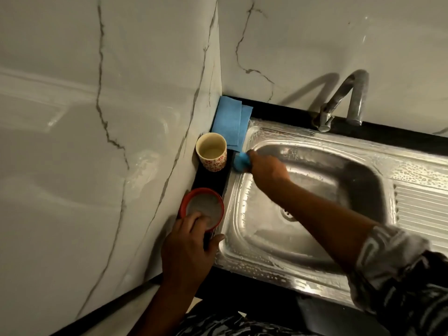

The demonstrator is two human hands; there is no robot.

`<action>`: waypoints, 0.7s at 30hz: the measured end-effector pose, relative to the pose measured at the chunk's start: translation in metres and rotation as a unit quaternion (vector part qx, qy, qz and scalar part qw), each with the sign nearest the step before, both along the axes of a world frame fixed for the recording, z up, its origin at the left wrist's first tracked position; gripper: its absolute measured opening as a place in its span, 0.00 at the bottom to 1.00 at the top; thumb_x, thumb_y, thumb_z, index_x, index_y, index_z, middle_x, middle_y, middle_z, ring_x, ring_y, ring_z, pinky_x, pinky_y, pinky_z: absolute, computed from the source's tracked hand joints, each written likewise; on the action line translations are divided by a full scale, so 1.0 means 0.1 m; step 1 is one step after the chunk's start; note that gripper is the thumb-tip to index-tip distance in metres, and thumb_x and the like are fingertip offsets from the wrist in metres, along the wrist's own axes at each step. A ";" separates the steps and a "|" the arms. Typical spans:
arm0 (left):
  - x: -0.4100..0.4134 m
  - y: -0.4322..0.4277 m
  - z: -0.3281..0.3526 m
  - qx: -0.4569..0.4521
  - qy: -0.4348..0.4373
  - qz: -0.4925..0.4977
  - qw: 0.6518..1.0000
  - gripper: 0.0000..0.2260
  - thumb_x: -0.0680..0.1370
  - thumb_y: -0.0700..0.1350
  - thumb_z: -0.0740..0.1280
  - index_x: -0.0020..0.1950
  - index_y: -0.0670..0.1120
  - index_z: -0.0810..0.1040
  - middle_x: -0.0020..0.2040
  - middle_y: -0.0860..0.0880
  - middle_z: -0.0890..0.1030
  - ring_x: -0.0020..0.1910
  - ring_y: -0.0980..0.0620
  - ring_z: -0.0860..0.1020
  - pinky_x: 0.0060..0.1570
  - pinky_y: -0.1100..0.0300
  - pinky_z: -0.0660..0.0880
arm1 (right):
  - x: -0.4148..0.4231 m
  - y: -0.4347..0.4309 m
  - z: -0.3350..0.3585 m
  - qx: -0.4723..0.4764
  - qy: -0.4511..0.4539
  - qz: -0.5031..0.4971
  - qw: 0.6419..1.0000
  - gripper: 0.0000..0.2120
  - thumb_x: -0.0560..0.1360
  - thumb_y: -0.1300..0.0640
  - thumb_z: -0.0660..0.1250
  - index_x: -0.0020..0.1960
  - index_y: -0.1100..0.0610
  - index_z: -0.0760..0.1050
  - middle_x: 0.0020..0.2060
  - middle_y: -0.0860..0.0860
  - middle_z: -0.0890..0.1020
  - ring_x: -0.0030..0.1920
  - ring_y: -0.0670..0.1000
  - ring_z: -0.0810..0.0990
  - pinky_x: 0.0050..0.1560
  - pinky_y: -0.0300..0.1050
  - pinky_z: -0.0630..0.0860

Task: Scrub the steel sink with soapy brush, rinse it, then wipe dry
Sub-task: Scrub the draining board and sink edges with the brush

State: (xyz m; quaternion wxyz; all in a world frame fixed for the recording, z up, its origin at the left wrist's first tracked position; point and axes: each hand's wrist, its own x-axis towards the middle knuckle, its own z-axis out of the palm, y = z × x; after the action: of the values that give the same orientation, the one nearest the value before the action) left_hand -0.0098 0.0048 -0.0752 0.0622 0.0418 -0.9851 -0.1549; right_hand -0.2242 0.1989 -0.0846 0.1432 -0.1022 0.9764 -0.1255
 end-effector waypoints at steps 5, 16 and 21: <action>0.06 0.04 0.05 -0.018 -0.020 -0.006 1.000 0.21 0.72 0.60 0.79 0.58 0.48 0.85 0.61 0.50 0.83 0.53 0.46 0.81 0.40 0.55 0.78 | -0.90 -0.10 0.08 0.015 0.028 -0.078 0.996 0.15 0.83 0.48 0.61 0.66 0.55 0.71 0.56 0.60 0.81 0.56 0.63 0.82 0.50 0.56 0.77; 0.14 0.11 -0.02 0.012 -0.023 0.004 1.000 0.23 0.73 0.61 0.78 0.60 0.47 0.85 0.61 0.49 0.83 0.55 0.46 0.80 0.43 0.53 0.79 | 0.17 -0.04 -0.07 -0.025 -0.005 -0.022 0.999 0.15 0.85 0.50 0.57 0.69 0.51 0.69 0.48 0.55 0.82 0.44 0.56 0.82 0.39 0.48 0.75; 0.09 0.15 -0.03 0.010 -0.027 -0.011 1.000 0.24 0.73 0.62 0.76 0.61 0.47 0.85 0.62 0.49 0.83 0.56 0.45 0.82 0.46 0.53 0.82 | -0.44 -0.03 -0.03 0.012 0.036 -0.055 0.998 0.13 0.84 0.51 0.60 0.67 0.53 0.70 0.54 0.59 0.83 0.52 0.62 0.83 0.48 0.55 0.80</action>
State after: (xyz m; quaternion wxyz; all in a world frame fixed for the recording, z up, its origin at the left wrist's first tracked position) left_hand -0.0003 0.0195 -0.0779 0.0336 0.0354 -0.9852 -0.1643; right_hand -0.2678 0.1961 -0.0872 0.1022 -0.0507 0.9865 -0.1177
